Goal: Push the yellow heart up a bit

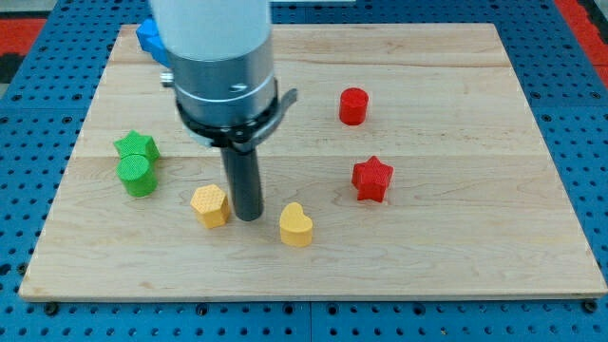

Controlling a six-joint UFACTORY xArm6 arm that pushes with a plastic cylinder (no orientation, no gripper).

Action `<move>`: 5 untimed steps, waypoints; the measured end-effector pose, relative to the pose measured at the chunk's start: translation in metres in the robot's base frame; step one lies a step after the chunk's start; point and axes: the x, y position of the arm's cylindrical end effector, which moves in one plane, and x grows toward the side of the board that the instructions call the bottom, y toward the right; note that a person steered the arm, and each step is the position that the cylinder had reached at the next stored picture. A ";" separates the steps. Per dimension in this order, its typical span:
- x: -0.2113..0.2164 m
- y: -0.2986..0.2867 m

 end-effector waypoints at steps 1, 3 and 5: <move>0.004 -0.004; 0.046 0.003; 0.052 0.030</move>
